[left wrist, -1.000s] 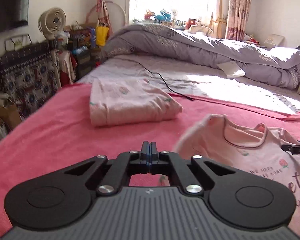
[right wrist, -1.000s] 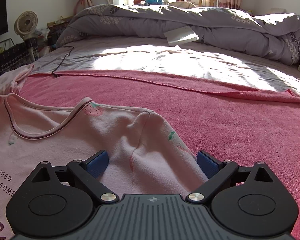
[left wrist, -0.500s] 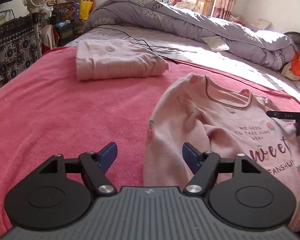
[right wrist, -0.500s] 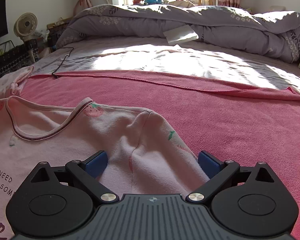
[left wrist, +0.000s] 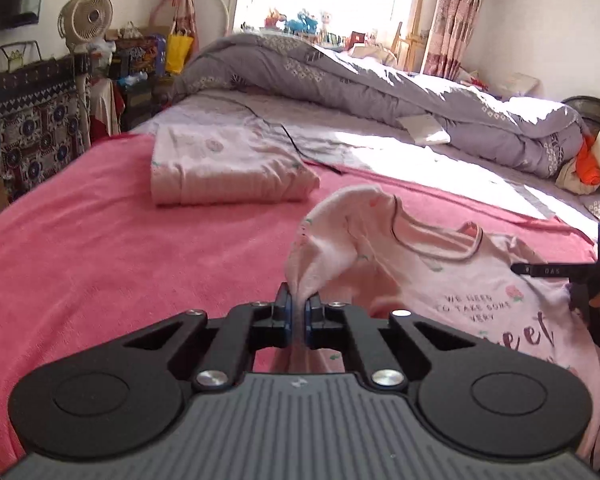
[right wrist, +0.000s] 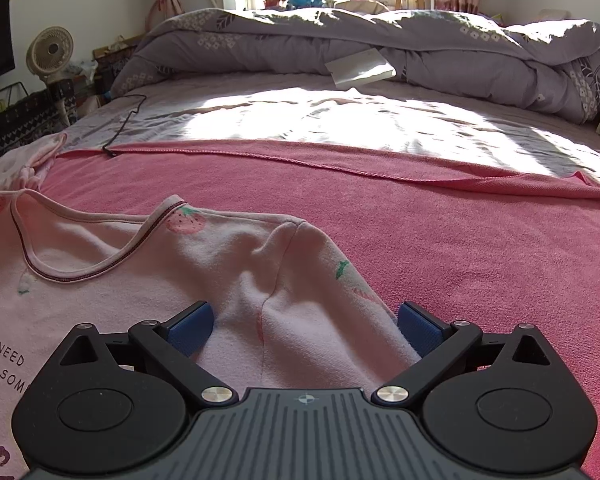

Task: Fold clothes
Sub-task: 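Pull the shirt flat across the towel with the left gripper and release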

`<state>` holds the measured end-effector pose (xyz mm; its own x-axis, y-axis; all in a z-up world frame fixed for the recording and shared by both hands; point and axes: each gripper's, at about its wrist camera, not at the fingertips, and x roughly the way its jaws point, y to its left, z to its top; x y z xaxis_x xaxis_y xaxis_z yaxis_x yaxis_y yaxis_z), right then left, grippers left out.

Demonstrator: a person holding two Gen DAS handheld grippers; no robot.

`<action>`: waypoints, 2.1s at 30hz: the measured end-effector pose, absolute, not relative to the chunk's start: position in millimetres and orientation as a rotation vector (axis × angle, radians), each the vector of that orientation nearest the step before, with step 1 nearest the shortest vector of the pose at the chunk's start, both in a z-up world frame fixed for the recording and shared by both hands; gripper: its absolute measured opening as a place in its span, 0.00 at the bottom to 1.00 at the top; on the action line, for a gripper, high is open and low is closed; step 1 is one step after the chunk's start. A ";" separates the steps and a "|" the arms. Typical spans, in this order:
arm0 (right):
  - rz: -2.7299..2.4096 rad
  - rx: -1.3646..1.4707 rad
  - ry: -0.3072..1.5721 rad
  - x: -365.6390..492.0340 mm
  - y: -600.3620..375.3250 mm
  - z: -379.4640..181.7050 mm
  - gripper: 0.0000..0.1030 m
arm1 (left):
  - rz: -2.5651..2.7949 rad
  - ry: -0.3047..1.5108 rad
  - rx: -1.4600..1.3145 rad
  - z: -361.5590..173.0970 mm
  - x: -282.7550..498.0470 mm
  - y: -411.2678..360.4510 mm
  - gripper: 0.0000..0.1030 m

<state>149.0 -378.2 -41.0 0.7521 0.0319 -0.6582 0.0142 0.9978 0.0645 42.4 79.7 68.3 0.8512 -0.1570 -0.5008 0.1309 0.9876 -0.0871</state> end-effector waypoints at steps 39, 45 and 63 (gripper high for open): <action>0.002 0.054 0.725 148.6 -371.3 -42.0 1.00 | 0.259 0.713 0.124 -15.6 147.4 117.1 1.00; 0.012 0.079 0.724 148.2 -375.4 -41.7 1.00 | 0.272 0.791 0.012 0.6 147.4 130.2 1.00; 0.013 0.072 0.736 150.5 -375.4 -39.7 1.00 | 0.198 1.163 -0.087 12.8 163.4 155.0 1.00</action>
<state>150.5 -375.4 -39.7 0.7412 0.0371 -0.6702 0.0138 0.9974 0.0705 163.4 155.0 12.8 0.3814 0.1099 -0.9179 -0.1995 0.9793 0.0343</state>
